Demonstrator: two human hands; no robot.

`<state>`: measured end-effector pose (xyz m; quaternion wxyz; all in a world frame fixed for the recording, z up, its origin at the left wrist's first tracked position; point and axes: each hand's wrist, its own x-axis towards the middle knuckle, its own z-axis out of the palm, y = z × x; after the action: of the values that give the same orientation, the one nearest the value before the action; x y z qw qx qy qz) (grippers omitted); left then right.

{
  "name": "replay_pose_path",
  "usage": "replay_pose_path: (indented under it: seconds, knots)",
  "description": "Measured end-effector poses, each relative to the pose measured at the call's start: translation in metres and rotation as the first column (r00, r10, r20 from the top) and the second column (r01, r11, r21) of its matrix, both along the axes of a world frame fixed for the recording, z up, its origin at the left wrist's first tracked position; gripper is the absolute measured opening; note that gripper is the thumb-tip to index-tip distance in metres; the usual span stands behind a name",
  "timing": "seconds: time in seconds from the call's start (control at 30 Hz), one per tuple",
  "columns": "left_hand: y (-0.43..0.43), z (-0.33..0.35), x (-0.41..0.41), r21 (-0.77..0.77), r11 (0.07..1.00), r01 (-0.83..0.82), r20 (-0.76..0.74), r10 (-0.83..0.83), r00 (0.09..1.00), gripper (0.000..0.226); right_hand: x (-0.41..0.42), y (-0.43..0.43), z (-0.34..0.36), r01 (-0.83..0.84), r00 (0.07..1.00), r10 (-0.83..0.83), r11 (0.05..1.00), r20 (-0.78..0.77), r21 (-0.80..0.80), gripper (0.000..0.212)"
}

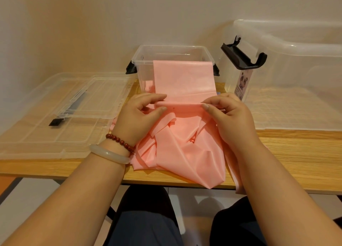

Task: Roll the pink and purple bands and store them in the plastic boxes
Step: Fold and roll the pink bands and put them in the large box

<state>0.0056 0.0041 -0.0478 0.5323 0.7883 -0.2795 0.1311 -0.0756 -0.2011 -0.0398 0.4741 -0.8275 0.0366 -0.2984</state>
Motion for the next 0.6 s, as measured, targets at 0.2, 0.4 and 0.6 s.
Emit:
replay_pose_path:
  seconds: [0.2, 0.4, 0.6]
  knots:
    - [-0.002, 0.006, -0.005, -0.033, 0.999, -0.026, 0.043, 0.027, 0.999, 0.024, 0.0, 0.0, 0.0, 0.042, 0.999, -0.042, 0.998, -0.009, 0.044, 0.015]
    - [-0.001, 0.013, -0.005, 0.033, 0.996, -0.08, -0.047, 0.082, 0.996, 0.016, 0.0, 0.002, 0.001, 0.074, 0.997, -0.074, 0.99, 0.0, 0.118, 0.01]
    - [0.002, 0.008, -0.005, 0.052, 0.997, -0.059, -0.062, 0.062, 0.996, 0.026, 0.001, 0.001, 0.0, 0.09, 0.996, -0.087, 0.991, -0.033, 0.097, 0.014]
